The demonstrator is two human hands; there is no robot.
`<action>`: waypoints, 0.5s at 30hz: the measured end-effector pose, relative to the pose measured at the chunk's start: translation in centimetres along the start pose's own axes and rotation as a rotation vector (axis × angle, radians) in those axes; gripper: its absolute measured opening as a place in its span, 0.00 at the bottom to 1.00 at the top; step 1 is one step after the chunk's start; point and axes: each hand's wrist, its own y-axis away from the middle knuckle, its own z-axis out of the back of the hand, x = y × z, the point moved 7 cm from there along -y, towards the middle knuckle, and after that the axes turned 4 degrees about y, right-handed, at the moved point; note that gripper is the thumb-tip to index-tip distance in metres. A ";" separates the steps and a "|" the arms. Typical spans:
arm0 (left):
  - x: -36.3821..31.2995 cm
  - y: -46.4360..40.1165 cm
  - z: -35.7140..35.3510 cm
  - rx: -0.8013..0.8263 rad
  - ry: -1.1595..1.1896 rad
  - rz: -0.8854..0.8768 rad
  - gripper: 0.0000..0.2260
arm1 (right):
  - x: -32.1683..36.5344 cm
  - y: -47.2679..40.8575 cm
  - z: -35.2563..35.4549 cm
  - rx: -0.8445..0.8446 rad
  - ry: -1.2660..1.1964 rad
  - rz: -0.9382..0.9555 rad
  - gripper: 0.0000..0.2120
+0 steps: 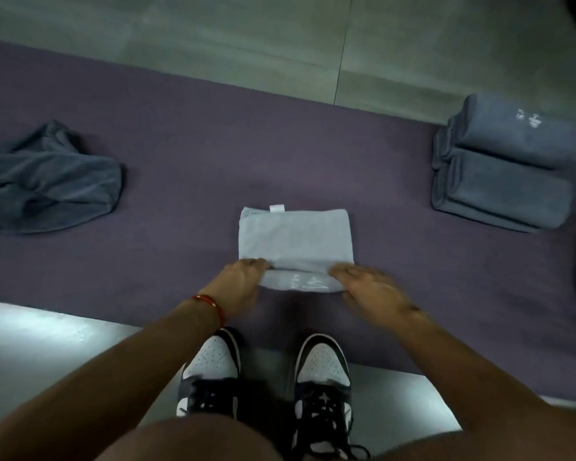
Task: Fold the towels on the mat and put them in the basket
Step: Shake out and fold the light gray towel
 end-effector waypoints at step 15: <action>4.4 2.1 1.2 -0.168 0.535 0.328 0.10 | -2.0 1.2 0.7 -0.139 -0.586 -0.459 0.16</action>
